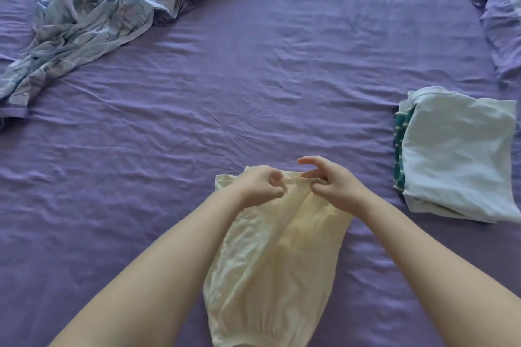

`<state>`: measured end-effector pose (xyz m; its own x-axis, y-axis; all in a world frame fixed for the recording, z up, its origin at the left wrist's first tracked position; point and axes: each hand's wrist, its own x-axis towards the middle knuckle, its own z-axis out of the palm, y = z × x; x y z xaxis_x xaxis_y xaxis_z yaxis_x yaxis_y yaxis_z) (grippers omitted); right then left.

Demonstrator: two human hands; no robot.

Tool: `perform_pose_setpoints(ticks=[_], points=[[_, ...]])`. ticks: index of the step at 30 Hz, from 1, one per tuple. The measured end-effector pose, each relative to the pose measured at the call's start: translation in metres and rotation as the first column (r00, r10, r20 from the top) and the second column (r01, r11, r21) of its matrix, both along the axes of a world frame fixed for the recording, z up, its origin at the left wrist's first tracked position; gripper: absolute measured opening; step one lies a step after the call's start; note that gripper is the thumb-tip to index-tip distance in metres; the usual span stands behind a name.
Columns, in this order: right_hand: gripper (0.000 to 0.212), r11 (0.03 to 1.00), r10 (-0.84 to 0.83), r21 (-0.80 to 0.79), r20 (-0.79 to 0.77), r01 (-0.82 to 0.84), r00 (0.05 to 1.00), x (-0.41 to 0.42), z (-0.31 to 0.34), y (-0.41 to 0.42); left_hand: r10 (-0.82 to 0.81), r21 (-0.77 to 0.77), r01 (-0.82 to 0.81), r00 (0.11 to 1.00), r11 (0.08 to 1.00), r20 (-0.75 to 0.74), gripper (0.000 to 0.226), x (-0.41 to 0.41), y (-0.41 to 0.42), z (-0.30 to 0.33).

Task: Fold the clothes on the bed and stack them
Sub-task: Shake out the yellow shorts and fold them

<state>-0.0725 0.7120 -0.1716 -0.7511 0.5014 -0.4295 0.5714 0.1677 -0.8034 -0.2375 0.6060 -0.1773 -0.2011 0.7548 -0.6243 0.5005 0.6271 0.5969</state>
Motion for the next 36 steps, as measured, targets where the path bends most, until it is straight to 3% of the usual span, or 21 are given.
perform_pose_setpoints(ticks=[1, 5, 8, 10, 11, 14, 16, 18, 20, 21, 23, 25, 27, 30, 32, 33, 35, 36], points=[[0.052, 0.999, 0.009, 0.051, 0.034, -0.010, 0.999, -0.002, -0.001, -0.001, 0.021, -0.021, -0.022, 1.000, 1.000, -0.016, 0.008, -0.008, -0.003, 0.003], [0.052, 0.930, 0.078, 0.331, 0.253, -0.162, 0.964, -0.016, -0.008, -0.013, 0.017, -0.101, -0.041, 0.973, 0.994, -0.230, 0.042, -0.043, -0.017, 0.012], [0.056, 0.677, 0.105, 0.712, 0.154, -0.184, 0.982, -0.021, -0.014, -0.041, -0.018, -0.156, -0.064, 0.881, 0.986, -0.473, 0.035, -0.061, -0.028, 0.007], [0.057, 0.517, 0.096, 0.846, 0.094, -0.130, 0.991, -0.017, -0.021, -0.065, 0.137, -0.024, -0.171, 0.860, 0.985, -0.491, 0.040, -0.061, -0.035, 0.000], [0.057, 0.495, 0.113, 0.858, 0.094, -0.138, 0.989, -0.013, -0.026, -0.079, 0.241, 0.097, -0.222, 0.850, 0.970, -0.468, 0.047, -0.055, -0.042, -0.003], [0.046, 0.477, 0.209, 0.854, 0.118, -0.206, 0.971, 0.008, -0.043, -0.120, 0.473, 0.419, -0.294, 0.769, 0.859, -0.430, 0.037, -0.026, -0.070, -0.007], [0.036, 0.470, 0.236, 0.842, 0.168, -0.264, 0.957, 0.022, -0.051, -0.143, 0.576, 0.477, -0.378, 0.720, 0.793, -0.386, 0.022, -0.007, -0.092, -0.011], [0.030, 0.544, 0.167, 0.795, 0.212, -0.269, 0.963, 0.034, -0.057, -0.158, 0.672, 0.403, -0.545, 0.662, 0.735, -0.331, 0.015, 0.008, -0.112, -0.017], [0.039, 0.687, -0.049, 0.705, 0.287, -0.176, 0.957, 0.040, -0.058, -0.166, 0.718, 0.233, -0.685, 0.613, 0.691, -0.330, 0.013, 0.018, -0.129, -0.024], [0.042, 0.741, -0.148, 0.662, 0.320, -0.109, 0.936, 0.041, -0.056, -0.166, 0.697, 0.136, -0.701, 0.630, 0.700, -0.342, 0.015, 0.023, -0.136, -0.027], [0.046, 0.758, -0.229, 0.651, 0.334, -0.048, 0.914, 0.038, -0.055, -0.167, 0.583, -0.017, -0.631, 0.727, 0.776, -0.362, 0.030, 0.035, -0.143, -0.029], [0.048, 0.754, -0.048, 0.606, 0.434, -0.252, 0.900, 0.036, -0.060, -0.167, 0.503, -0.028, -0.547, 0.788, 0.837, -0.354, 0.042, 0.041, -0.148, -0.030], [0.052, 0.746, 0.078, 0.515, 0.563, -0.422, 0.823, 0.038, -0.065, -0.163, 0.478, 0.030, -0.500, 0.807, 0.865, -0.346, 0.048, 0.038, -0.151, -0.031], [0.061, 0.777, -0.061, 0.500, 0.664, -0.382, 0.745, 0.039, -0.062, -0.160, 0.363, 0.094, -0.371, 0.770, 0.924, -0.524, 0.052, 0.028, -0.159, -0.030], [0.068, 0.734, -0.050, 0.564, 0.600, -0.378, 0.798, 0.037, -0.053, -0.168, 0.161, 0.176, -0.057, 0.731, 0.983, -0.663, 0.047, 0.029, -0.163, -0.027], [0.070, 0.693, -0.022, 0.620, 0.528, -0.368, 0.849, 0.038, -0.049, -0.176, 0.050, 0.233, 0.156, 0.722, 0.960, -0.690, 0.041, 0.032, -0.164, -0.026], [0.064, 0.643, 0.102, 0.686, 0.366, -0.342, 0.925, 0.045, -0.047, -0.194, -0.253, 0.252, 0.540, 0.691, 0.803, -0.677, 0.030, 0.043, -0.168, -0.026], [0.059, 0.622, 0.194, 0.687, 0.330, -0.376, 0.924, 0.052, -0.048, -0.203, -0.408, 0.203, 0.656, 0.650, 0.727, -0.641, 0.026, 0.050, -0.173, -0.028]])
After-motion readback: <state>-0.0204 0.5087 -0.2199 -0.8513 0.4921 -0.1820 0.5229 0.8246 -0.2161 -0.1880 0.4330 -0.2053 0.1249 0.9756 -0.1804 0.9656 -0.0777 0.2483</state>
